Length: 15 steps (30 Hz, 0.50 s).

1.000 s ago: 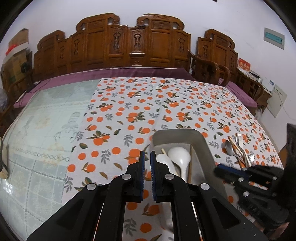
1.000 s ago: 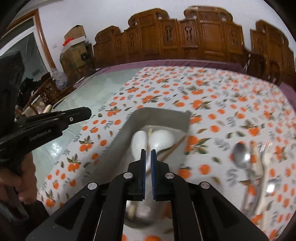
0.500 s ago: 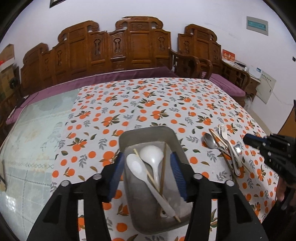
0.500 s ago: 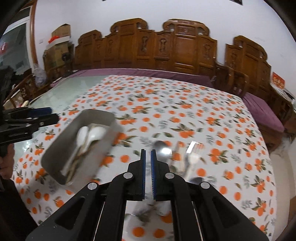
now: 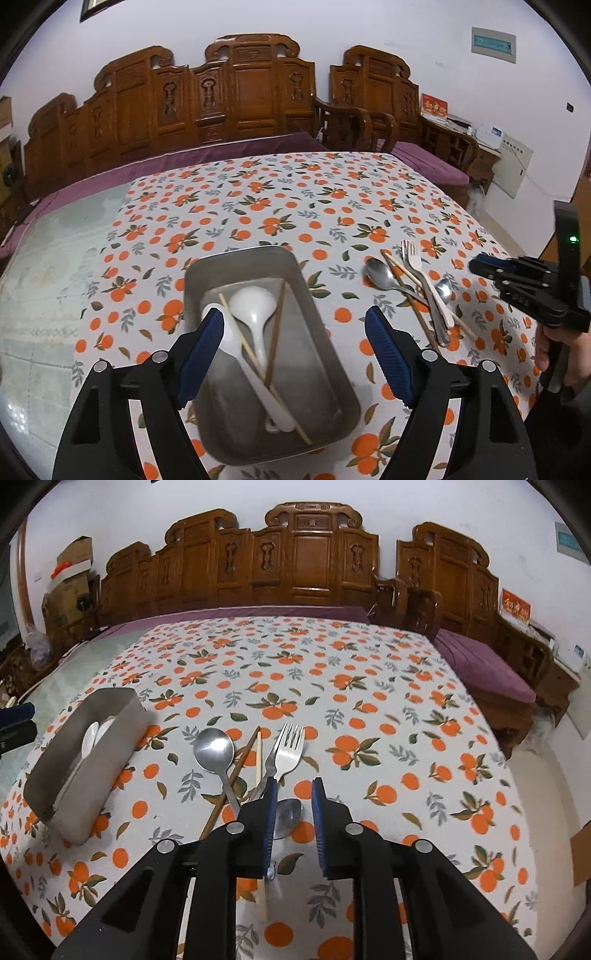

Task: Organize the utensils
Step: 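Move the right tool back toward the remaining utensils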

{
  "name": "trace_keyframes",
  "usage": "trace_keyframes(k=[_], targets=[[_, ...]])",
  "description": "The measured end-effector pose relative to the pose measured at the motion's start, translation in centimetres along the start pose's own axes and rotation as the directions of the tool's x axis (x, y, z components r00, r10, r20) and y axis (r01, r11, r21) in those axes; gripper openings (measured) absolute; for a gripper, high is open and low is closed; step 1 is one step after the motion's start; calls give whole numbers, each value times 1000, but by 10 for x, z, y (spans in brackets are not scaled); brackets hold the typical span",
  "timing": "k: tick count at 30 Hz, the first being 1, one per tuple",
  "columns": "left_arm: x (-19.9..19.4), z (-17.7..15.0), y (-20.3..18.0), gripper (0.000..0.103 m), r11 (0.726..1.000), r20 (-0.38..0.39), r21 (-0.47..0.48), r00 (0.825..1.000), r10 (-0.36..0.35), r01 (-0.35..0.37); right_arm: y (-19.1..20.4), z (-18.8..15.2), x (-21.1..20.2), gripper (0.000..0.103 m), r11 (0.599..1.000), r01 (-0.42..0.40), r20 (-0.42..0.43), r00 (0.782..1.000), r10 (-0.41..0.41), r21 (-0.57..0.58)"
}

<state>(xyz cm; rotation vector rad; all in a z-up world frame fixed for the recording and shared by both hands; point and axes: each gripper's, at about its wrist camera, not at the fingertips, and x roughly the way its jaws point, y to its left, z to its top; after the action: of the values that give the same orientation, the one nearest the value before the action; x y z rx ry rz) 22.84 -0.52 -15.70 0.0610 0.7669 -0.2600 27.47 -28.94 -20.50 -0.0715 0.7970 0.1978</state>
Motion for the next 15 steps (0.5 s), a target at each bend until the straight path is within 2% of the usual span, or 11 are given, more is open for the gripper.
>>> trace_keyframes(k=[5, 15], targets=[[3, -1, -11, 76, 1000, -1, 11, 1000, 2, -2, 8, 1, 27, 21, 999, -23, -32, 999, 22, -39], [6, -5, -25, 76, 1000, 3, 19, 1000, 4, -4, 10, 9, 71, 21, 995, -95, -109, 990, 95, 0]])
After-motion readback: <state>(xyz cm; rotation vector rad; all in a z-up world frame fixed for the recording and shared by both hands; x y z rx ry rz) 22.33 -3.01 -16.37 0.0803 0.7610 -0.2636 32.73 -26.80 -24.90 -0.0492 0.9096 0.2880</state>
